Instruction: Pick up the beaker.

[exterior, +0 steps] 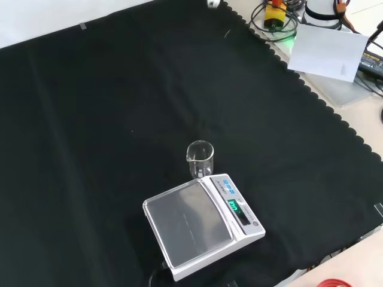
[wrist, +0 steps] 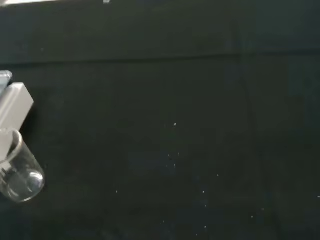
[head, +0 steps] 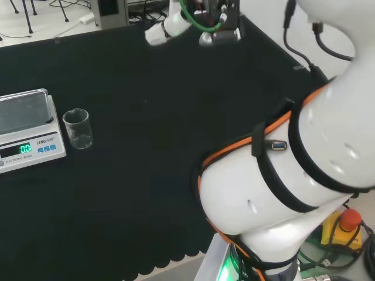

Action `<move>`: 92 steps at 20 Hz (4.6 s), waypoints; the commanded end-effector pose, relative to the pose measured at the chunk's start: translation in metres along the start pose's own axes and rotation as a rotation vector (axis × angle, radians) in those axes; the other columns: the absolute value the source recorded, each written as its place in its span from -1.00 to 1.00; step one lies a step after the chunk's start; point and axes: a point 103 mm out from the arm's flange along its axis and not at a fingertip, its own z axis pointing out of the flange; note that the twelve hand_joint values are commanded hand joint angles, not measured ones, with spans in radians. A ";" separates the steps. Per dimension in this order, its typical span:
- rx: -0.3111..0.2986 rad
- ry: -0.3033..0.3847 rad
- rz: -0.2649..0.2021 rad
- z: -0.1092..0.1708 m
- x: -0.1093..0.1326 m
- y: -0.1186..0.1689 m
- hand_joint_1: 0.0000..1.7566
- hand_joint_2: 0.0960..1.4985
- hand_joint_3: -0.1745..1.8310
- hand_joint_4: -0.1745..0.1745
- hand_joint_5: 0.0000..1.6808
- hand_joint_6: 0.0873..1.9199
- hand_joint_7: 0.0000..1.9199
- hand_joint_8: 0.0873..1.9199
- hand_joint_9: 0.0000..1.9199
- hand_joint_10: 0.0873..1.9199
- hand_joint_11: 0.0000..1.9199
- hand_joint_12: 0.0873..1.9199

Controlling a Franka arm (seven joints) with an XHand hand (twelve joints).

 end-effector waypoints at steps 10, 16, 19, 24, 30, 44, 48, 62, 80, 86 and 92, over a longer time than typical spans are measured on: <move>0.147 0.052 -0.344 0.148 0.139 0.068 -0.36 -0.18 -0.63 0.03 -0.82 -1.00 -0.86 -0.37 -0.82 -0.13 -1.00 0.45; 0.246 0.058 -0.344 0.194 0.121 0.104 -0.36 -0.18 -0.63 0.03 -0.83 -1.00 -0.86 -0.37 -0.82 -0.13 -1.00 0.45; 0.294 0.080 -0.349 0.219 0.114 0.124 -0.36 -0.17 -0.63 0.04 -0.83 -1.00 -0.86 -0.37 -0.82 -0.13 -1.00 0.45; 0.349 0.069 -0.383 0.245 0.127 0.141 -0.36 -0.17 -0.64 0.06 -0.86 -1.00 -0.89 -0.38 -0.82 -0.13 -1.00 0.46; 0.349 0.051 -0.403 0.240 0.143 0.156 -0.36 -0.17 -0.65 0.08 -0.88 -1.00 -0.91 -0.38 -0.83 -0.13 -1.00 0.46; 0.414 0.014 -0.501 0.250 0.190 0.138 -0.40 -0.19 -0.67 0.13 -0.95 -1.00 -0.93 -0.38 -0.83 -0.12 -1.00 0.46; 0.431 0.011 -0.461 0.271 0.194 0.145 -0.40 -0.19 -0.67 0.14 -0.95 -1.00 -0.92 -0.37 -0.83 -0.12 -1.00 0.46; -0.085 0.090 -0.245 0.282 0.187 0.138 0.06 -0.20 -0.41 0.44 0.05 -0.15 0.31 -0.32 0.30 -0.47 -0.13 0.25; -0.260 0.135 -0.266 0.236 0.193 0.133 0.28 -0.19 -0.22 1.00 0.55 -0.44 0.58 -0.47 0.57 -0.62 0.21 0.01; -0.311 0.131 -0.327 0.210 0.228 0.142 0.29 -0.19 -0.21 1.00 0.55 -0.44 0.58 -0.47 0.58 -0.62 0.21 0.01; -0.323 0.106 -0.427 0.186 0.269 0.168 0.29 -0.20 -0.21 1.00 0.55 -0.44 0.59 -0.46 0.58 -0.62 0.21 0.01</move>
